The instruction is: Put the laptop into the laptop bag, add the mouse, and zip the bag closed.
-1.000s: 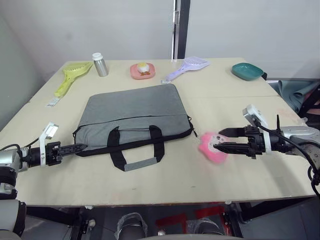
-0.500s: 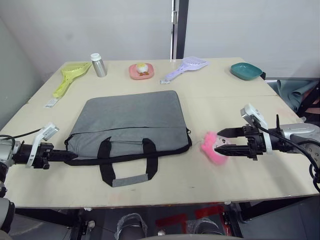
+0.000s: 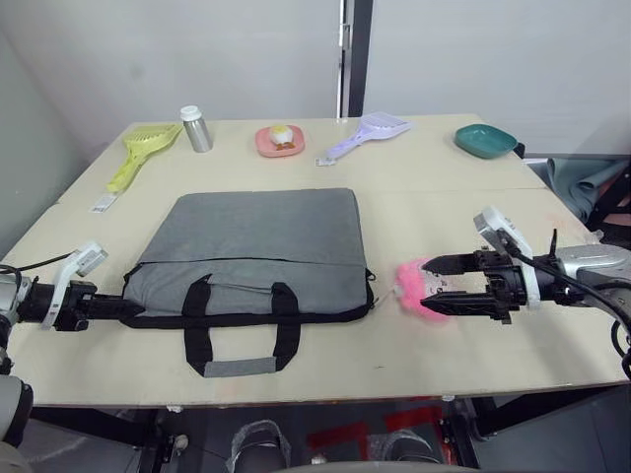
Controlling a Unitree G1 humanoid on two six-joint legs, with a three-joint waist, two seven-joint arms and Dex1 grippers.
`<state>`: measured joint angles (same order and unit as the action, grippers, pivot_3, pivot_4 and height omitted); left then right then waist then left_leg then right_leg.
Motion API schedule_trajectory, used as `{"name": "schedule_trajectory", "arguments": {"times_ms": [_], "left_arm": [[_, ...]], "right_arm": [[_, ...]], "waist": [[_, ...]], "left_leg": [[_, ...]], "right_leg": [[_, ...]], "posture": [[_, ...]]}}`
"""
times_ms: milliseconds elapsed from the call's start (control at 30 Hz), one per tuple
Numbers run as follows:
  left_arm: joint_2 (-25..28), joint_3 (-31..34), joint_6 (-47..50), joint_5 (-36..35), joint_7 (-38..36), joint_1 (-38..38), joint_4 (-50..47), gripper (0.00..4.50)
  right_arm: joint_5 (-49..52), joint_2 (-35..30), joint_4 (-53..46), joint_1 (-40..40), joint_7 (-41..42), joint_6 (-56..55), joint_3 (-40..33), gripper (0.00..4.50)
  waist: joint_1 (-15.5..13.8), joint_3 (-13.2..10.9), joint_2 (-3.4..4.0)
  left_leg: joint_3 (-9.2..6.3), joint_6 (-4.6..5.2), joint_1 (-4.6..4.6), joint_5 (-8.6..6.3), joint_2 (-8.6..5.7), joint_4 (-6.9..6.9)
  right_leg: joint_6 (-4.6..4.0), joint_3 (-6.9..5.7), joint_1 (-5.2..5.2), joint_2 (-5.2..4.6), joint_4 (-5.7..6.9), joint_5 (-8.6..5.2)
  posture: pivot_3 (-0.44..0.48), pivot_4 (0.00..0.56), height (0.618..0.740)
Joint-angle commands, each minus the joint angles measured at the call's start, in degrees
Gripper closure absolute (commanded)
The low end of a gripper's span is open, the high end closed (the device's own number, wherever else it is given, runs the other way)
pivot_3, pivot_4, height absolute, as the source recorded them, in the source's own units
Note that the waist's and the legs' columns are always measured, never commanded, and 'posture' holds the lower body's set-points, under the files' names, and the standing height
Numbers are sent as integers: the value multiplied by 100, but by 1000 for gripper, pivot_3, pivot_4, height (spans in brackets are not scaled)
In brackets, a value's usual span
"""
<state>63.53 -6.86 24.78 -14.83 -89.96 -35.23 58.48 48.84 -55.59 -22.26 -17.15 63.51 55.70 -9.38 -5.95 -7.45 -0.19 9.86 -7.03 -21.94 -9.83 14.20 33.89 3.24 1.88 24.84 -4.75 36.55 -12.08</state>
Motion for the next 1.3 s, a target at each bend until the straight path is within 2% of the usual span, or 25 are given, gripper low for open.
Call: {"name": "schedule_trajectory", "arguments": {"times_ms": [33,133,267,367,433,533,667,733,833,967,1067,1300], "left_arm": [[393,182,-140,48,-242,83,-358,1636],[720,264,-533,-17,-254,493,-969,631],[938,419,-750,32,-167,600,-1169,631],[850,888,-704,-212,176,109,-1400,631],[707,1247,-402,-679,86,-33,-2045,631],[511,1532,-32,-1254,-87,286,-3404,631],[3,1589,456,-1960,210,743,-5483,631],[-222,1481,533,-2142,227,1031,-6183,631],[-801,1129,-133,-1772,371,1147,-6329,631],[-1554,700,-917,-1321,481,1098,-5861,631],[-1914,495,-1207,-1169,382,925,-5314,1414],[-2508,209,-1762,-770,240,336,-4053,3920]], "right_arm": [[249,-85,-283,-10,-106,45,-326,0],[192,-135,-211,45,-149,-1,-367,0],[151,-181,-104,66,-160,-48,-398,0],[87,-279,-38,131,-142,-90,-450,0],[109,-338,-28,172,-146,-81,-537,0],[219,-392,-141,280,-191,-1,-722,0],[432,-398,-426,507,-380,175,-1065,0],[548,-383,-558,609,-530,265,-1216,0],[783,-298,-809,806,-820,414,-1445,0],[1158,-203,-1175,1083,-1236,583,-1729,0],[1368,-176,-1299,1240,-1482,637,-1892,0],[1696,-204,-1369,1415,-1796,623,-2088,0]], "waist": [[-8,-1,-9],[2,-7,-28],[-16,-9,-29],[-49,-14,-38],[-81,-16,-47],[-91,-15,-47],[-75,-16,-46],[-60,-16,-46],[-31,-17,-45],[-40,-16,-45],[-19,-16,-45],[-27,-16,-45]], "left_leg": [[0,0,-1,0,0,3],[0,-3,-5,-2,0,5],[-2,-5,-6,-3,0,2],[-3,-4,-4,-3,-1,2],[-10,-5,-6,-2,0,5],[-7,-5,-5,-2,-4,12],[-2,-5,-12,-2,-5,8],[-4,-5,-13,-2,-4,6],[-6,-3,-12,1,0,4],[-9,0,-7,3,-1,14],[-9,2,-7,4,-3,22],[-9,2,-8,4,-4,22]], "right_leg": [[0,0,-1,0,-1,0],[0,0,0,-2,-6,0],[0,-4,1,-1,-10,-1],[0,-4,-1,-2,-5,-1],[-1,-11,-1,-2,0,-1],[-2,-7,-4,-10,3,-1],[-9,-8,2,-9,0,-6],[-11,-9,2,-9,1,-7],[-11,-10,3,-1,2,-7],[-10,-7,-1,-2,17,-7],[-9,-4,0,-3,20,-6],[-7,-3,-1,-3,16,-6]], "posture": [[0,150,740],[0,150,740],[0,150,740],[0,150,740],[0,150,740],[0,150,740],[0,150,740],[0,150,740],[0,150,740],[0,150,740],[0,150,740],[0,150,740]]}}
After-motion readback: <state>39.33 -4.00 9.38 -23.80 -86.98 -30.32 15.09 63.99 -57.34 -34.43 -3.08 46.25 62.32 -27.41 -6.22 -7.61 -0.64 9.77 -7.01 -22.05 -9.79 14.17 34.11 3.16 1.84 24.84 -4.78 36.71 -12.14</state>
